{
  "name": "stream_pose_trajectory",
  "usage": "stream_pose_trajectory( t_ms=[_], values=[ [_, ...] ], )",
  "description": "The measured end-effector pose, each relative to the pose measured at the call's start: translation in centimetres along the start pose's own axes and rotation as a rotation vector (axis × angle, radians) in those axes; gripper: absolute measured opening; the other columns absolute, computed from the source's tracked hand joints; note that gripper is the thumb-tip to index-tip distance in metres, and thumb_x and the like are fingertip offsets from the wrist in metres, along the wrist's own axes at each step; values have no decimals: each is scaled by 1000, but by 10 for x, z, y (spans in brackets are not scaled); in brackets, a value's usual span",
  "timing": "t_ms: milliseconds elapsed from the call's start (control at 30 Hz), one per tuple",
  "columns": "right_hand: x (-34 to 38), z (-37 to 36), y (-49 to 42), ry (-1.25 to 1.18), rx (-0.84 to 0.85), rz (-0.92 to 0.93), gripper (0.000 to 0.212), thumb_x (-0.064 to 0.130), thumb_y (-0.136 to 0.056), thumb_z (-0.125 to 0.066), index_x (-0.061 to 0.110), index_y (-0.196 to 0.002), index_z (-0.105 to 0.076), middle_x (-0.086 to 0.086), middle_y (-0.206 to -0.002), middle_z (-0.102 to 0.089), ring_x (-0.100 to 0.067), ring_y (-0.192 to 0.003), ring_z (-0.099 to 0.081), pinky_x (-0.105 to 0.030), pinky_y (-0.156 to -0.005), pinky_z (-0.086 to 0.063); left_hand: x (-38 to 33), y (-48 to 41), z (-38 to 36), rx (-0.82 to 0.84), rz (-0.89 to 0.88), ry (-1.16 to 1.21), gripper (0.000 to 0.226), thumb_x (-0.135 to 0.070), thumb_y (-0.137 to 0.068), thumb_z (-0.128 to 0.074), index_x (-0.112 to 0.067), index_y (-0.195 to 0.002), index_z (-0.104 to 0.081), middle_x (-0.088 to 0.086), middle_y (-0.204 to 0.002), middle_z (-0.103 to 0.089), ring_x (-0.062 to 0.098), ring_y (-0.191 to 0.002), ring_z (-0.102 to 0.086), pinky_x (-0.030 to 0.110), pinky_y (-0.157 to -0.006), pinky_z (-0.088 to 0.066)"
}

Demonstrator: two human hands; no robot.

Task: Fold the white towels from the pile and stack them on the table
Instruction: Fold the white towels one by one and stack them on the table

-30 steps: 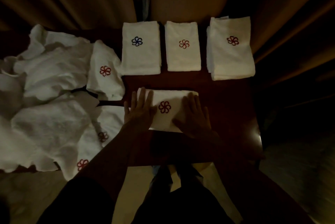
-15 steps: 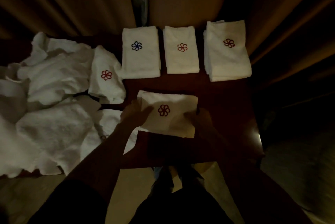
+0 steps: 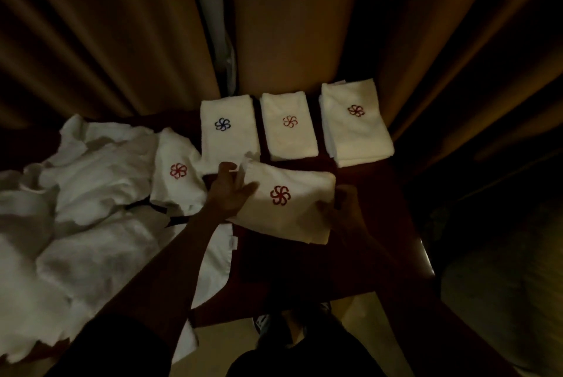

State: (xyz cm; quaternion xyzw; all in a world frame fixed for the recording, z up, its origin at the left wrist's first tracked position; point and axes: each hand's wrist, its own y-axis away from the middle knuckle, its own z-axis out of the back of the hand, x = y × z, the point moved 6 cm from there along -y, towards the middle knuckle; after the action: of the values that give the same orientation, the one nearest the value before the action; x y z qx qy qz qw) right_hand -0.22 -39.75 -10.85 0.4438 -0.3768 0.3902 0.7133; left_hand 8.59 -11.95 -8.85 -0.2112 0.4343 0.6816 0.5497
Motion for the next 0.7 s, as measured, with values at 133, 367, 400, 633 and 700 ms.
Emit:
stream_pose_trajectory(
  t_ms=[133,367,400,633,700],
  values=[
    [29,23,-4,38,-12,117,38,29,-98,-58,31,-134,-47,11,-123,-59,-9,-109,-62,-33,-89,-55,-52,-15,-4,36,-155,21,45,-31,-86,-76,-23,-113,-40,-5,-97,-57,19,-95,-57,28,-78,-46],
    [60,78,-27,1,-55,213,18,16,-102,-54,28,-112,-64,14,-115,-60,8,-98,-60,-23,-78,-50,-141,-52,-31,42,-264,-6,32,-31,-89,-73,-19,-103,-47,-3,-93,-55,9,-80,-51,23,-64,-39],
    [64,87,-33,-35,-67,197,17,15,-102,-55,26,-112,-64,15,-114,-58,12,-95,-60,-20,-75,-50,-152,-60,-37,47,-242,10,33,-31,-90,-72,-17,-106,-47,-3,-96,-54,12,-84,-52,26,-66,-40],
    [74,126,-88,-68,-85,219,27,33,-95,-64,29,-121,-59,4,-123,-60,-17,-111,-63,-30,-86,-54,-223,-120,-83,102,-295,-44,28,-23,-95,-64,-15,-119,-50,1,-107,-56,20,-101,-55,32,-81,-42],
    [75,134,-105,-75,-46,155,28,14,-98,-61,28,-122,-56,2,-114,-63,-17,-107,-64,-20,-81,-52,-240,-133,-94,116,-326,-51,27,-18,-95,-64,-12,-119,-52,2,-109,-55,18,-101,-53,30,-82,-40]
  ],
)
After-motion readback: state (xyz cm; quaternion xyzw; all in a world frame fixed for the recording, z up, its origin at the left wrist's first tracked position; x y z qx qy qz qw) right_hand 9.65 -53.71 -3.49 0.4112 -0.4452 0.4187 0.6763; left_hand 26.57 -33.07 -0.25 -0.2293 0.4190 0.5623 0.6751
